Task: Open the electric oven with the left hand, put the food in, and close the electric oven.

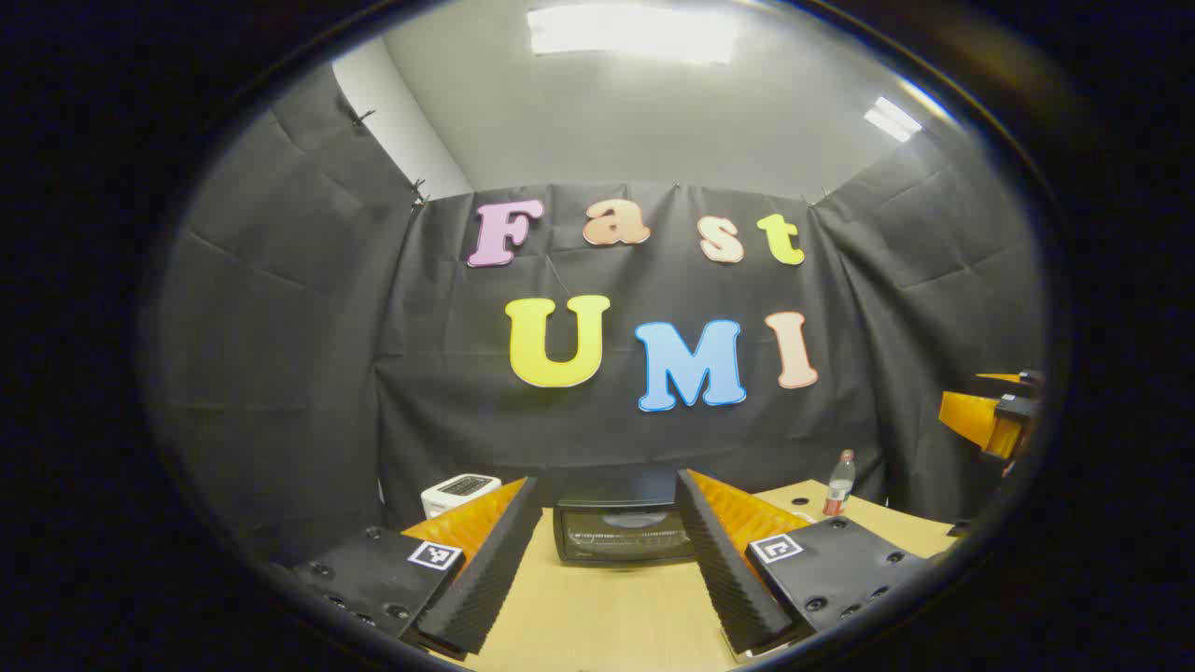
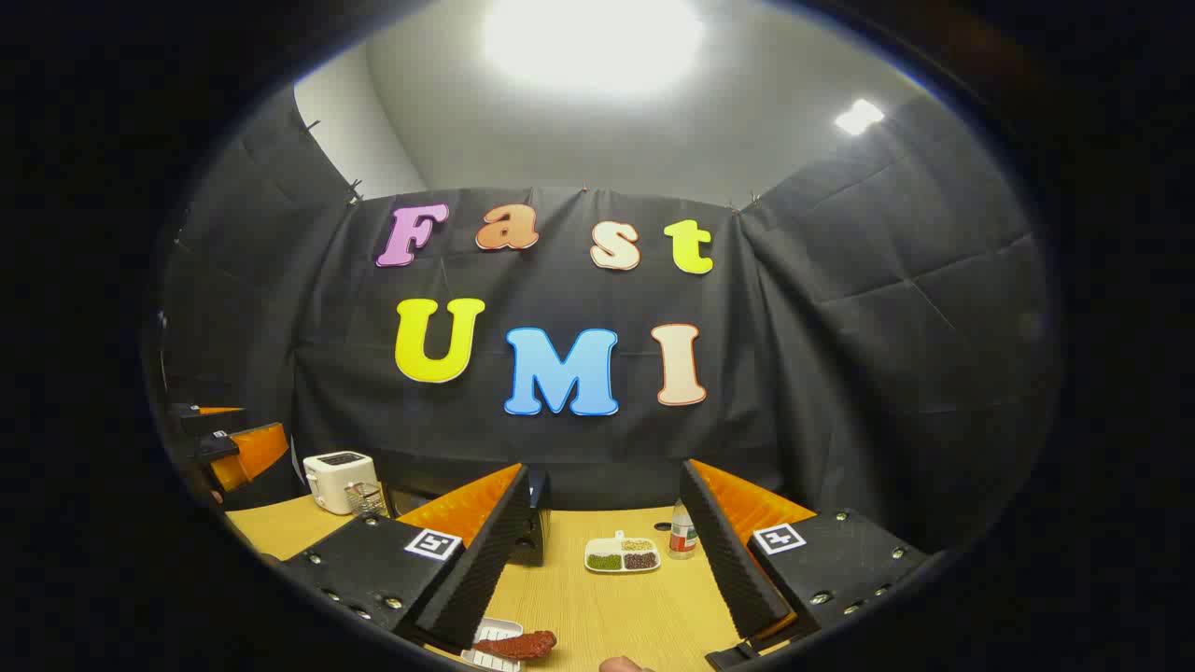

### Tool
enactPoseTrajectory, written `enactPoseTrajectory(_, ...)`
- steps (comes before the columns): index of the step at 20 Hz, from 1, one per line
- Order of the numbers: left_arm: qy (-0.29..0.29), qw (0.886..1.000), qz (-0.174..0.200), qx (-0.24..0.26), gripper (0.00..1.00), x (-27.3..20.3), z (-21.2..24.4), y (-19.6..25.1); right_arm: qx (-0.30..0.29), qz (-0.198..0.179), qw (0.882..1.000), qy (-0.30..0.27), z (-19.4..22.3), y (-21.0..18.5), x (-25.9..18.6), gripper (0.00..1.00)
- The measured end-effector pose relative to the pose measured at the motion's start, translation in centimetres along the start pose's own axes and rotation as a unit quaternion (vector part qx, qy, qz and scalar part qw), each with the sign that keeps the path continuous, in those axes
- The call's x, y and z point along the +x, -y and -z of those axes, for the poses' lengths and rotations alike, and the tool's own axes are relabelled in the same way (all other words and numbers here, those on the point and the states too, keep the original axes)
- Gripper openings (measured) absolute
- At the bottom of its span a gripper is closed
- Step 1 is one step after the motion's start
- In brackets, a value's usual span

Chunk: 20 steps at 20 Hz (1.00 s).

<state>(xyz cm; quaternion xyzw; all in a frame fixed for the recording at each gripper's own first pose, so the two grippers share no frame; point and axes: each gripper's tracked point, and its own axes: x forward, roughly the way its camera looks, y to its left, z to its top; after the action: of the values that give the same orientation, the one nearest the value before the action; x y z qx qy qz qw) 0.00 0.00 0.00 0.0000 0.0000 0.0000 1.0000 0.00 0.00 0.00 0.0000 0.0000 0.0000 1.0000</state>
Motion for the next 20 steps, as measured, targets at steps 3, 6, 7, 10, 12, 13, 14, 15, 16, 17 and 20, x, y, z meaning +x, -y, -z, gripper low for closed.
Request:
enactPoseTrajectory(3, 0.005, 1.0, 0.004, 0.0, 1.0, 0.4, -0.6, 0.7, 0.006, -0.001, 1.0, -0.004, 0.3, 0.1, 0.2, 0.98)
enactPoseTrajectory(6, 0.007, 1.0, 0.009, 0.002, 1.0, 0.6, -0.6, 1.4, 0.008, -0.002, 1.0, -0.002, 0.2, 0.3, 0.4, 0.98)
enactPoseTrajectory(7, 0.007, 1.0, 0.01, 0.004, 1.0, 0.5, -0.7, 1.6, 0.007, -0.002, 1.0, -0.001, 0.3, 0.3, 0.5, 0.98)
enactPoseTrajectory(10, 0.008, 1.0, 0.011, 0.007, 1.0, 0.7, -0.6, 2.0, 0.007, -0.003, 1.0, -0.001, 0.4, 0.5, 0.9, 0.98)
enactPoseTrajectory(12, 0.008, 1.0, 0.011, 0.009, 1.0, 0.7, -0.6, 2.2, 0.008, -0.004, 1.0, -0.002, 0.6, 0.7, 1.2, 0.98)
enactPoseTrajectory(13, 0.008, 1.0, 0.011, 0.008, 1.0, 0.7, -0.7, 2.3, 0.008, -0.005, 1.0, -0.003, 0.7, 0.8, 1.3, 0.98)
enactPoseTrajectory(14, 0.007, 1.0, 0.01, 0.008, 1.0, 0.8, -0.5, 2.5, 0.008, -0.006, 1.0, -0.004, 0.8, 0.8, 1.5, 0.98)
enactPoseTrajectory(15, 0.007, 1.0, 0.009, 0.007, 1.0, 0.8, -0.5, 2.5, 0.008, -0.008, 1.0, -0.004, 1.0, 0.9, 1.5, 0.98)
enactPoseTrajectory(16, 0.007, 1.0, 0.008, 0.007, 1.0, 1.0, -0.5, 2.7, 0.007, -0.009, 1.0, -0.004, 1.0, 1.0, 1.6, 0.98)
enactPoseTrajectory(17, 0.006, 1.0, 0.006, 0.006, 1.0, 1.2, -0.4, 2.9, 0.008, -0.01, 1.0, -0.002, 1.1, 1.3, 1.6, 0.98)
enactPoseTrajectory(20, 0.005, 1.0, 0.001, 0.006, 1.0, 1.9, -0.2, 3.9, 0.012, -0.019, 1.0, -0.008, 1.9, 1.7, 2.1, 0.98)
